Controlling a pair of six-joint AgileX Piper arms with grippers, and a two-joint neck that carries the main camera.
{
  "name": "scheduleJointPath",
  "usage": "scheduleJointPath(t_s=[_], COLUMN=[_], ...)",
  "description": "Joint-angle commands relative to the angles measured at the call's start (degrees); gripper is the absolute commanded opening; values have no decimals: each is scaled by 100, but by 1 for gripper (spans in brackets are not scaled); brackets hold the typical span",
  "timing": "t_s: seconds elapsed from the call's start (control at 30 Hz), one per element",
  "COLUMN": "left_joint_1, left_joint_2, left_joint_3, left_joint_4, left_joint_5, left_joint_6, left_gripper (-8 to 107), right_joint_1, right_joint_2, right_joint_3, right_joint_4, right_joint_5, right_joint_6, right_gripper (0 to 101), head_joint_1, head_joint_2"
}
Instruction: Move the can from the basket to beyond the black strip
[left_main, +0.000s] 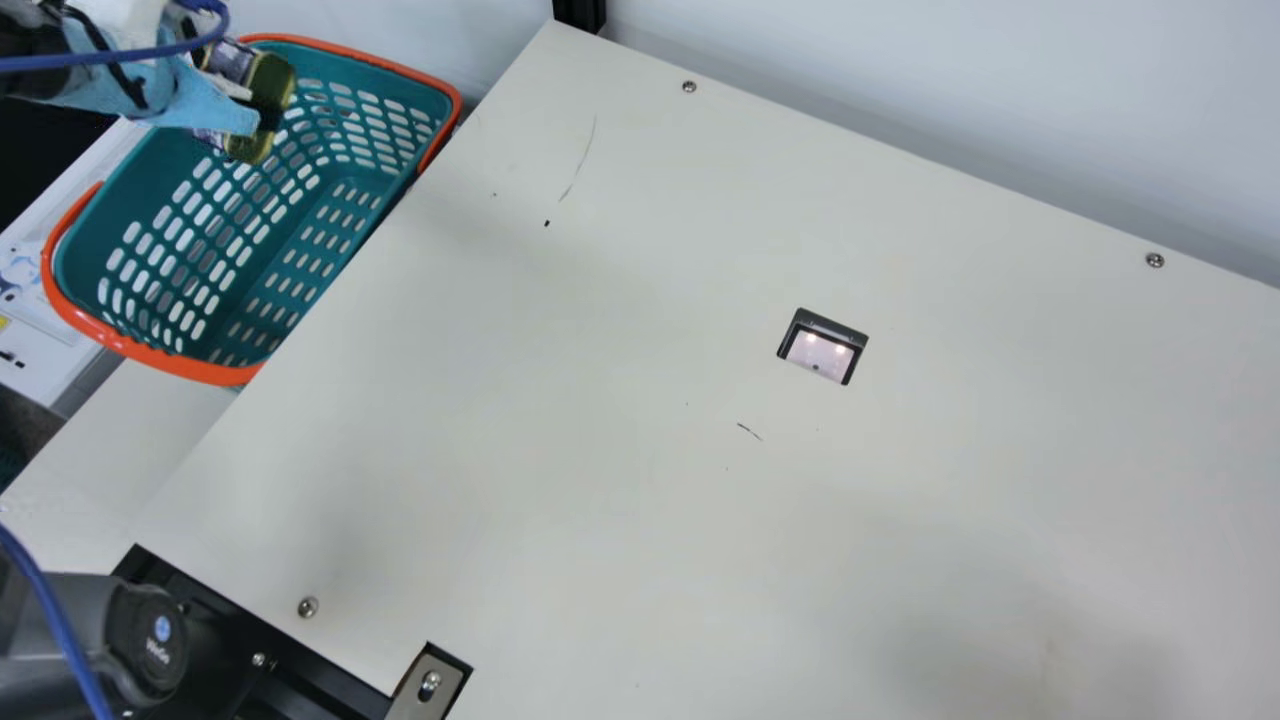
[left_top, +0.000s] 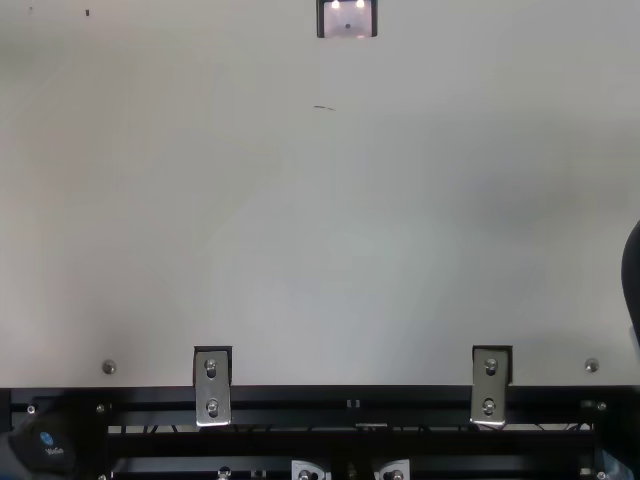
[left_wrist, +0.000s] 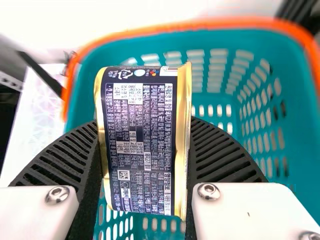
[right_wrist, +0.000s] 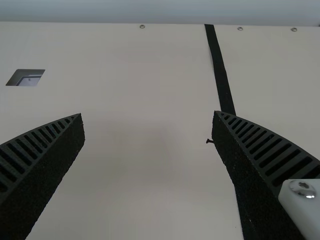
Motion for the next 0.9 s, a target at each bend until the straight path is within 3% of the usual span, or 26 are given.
scheduleJointPath(t_s=[0.0,0.17,0.4,0.57,0.87], left_joint_1=[-42,-183,-363,-522,-1237], left_joint_2=[-606,-1320,-2123,-2563,-3160], left_joint_3=[287,661,838,703,185], left_joint_4=[-54,256,1213,2001,3080], left_joint_5=[-113,-239,-76,363,1614], left_joint_6=[-264,-1188,-2927,-4217,-6163], left_gripper=[10,10,10,10,10], right_joint_1=[0,0,0,0,0], right_joint_2=[0,0,0,0,0], right_joint_3=[0,0,0,0,0], right_joint_4=[0,0,0,0,0], right_joint_5=[0,0,0,0,0], right_joint_6=[0,0,0,0,0], right_gripper=[101,101,101,101,101], head_joint_1=[-138,-138,-138,-138,-138], head_joint_2=[74,74,74,74,74])
